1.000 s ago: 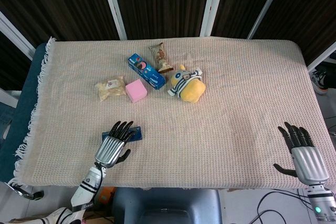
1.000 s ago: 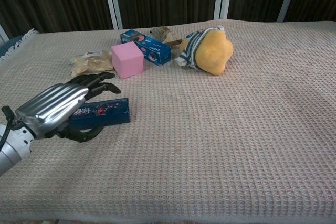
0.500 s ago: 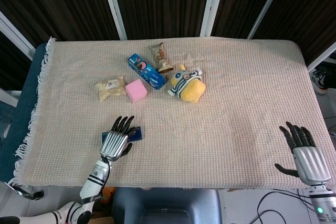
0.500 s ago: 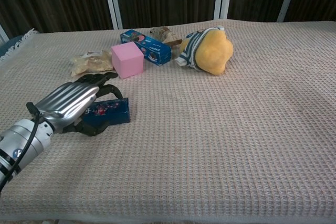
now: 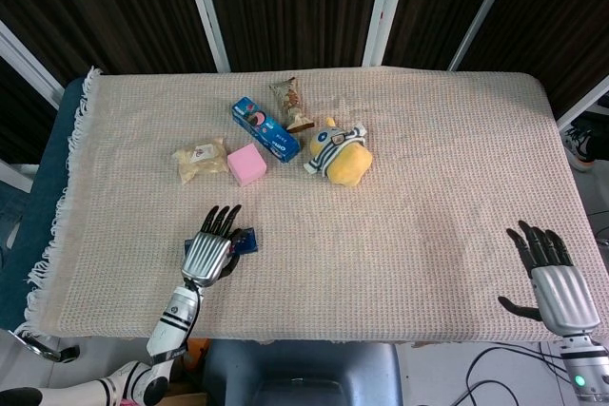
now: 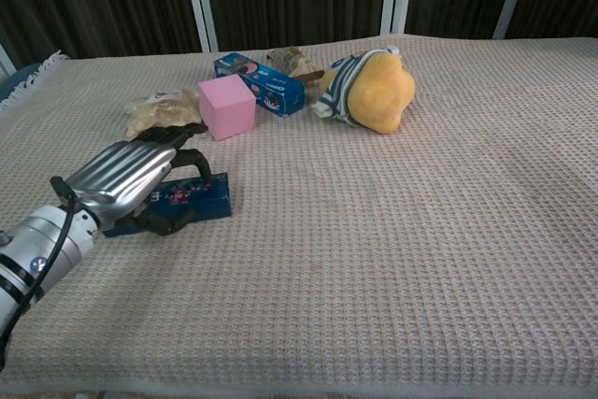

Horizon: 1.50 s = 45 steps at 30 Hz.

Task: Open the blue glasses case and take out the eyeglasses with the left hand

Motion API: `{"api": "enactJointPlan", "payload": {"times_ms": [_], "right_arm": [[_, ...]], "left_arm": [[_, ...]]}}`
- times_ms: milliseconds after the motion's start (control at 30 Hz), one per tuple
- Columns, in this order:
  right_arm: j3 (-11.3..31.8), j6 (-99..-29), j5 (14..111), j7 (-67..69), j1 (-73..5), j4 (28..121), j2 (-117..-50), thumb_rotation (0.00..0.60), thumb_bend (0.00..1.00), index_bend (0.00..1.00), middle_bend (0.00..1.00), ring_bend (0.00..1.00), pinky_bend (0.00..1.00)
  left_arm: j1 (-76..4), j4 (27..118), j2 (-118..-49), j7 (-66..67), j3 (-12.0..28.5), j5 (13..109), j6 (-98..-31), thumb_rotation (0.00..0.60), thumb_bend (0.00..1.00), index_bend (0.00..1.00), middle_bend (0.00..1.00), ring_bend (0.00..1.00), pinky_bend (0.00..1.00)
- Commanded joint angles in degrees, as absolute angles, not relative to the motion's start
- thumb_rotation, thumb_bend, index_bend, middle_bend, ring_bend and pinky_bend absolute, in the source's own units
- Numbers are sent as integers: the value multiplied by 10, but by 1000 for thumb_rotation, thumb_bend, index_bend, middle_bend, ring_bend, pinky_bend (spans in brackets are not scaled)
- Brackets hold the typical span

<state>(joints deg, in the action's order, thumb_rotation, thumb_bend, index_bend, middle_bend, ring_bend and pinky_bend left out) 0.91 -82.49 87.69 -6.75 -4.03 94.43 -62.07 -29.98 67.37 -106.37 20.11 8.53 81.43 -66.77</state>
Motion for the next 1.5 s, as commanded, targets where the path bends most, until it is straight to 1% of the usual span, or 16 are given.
{"api": "enactJointPlan", "payload": {"times_ms": [33,967,1267,1500], "right_arm": [[9,-825,876,-68,-40,944,-621,600,187,0,0,0,0],[10,-825,876,-67,-41,945,-620,600,186,0,0,0,0],[9,-825,876,-68,-41,945,-621,600,187,0,0,0,0],[10,-826,876,-70,-41,946,-621,600,187,0,0,0,0]], "left_arm": [[-300,677,-1061,201,84,814,-668,600,348,376,1,0,15],[-315,690,-1058,223,86,789,-664,600,365,430,33,0,18],[-316,691,-1057,231,85,782,-666,600,399,483,53,0,19],[-318,693,-1055,233,84,780,-668,600,409,504,68,0,20]]}}
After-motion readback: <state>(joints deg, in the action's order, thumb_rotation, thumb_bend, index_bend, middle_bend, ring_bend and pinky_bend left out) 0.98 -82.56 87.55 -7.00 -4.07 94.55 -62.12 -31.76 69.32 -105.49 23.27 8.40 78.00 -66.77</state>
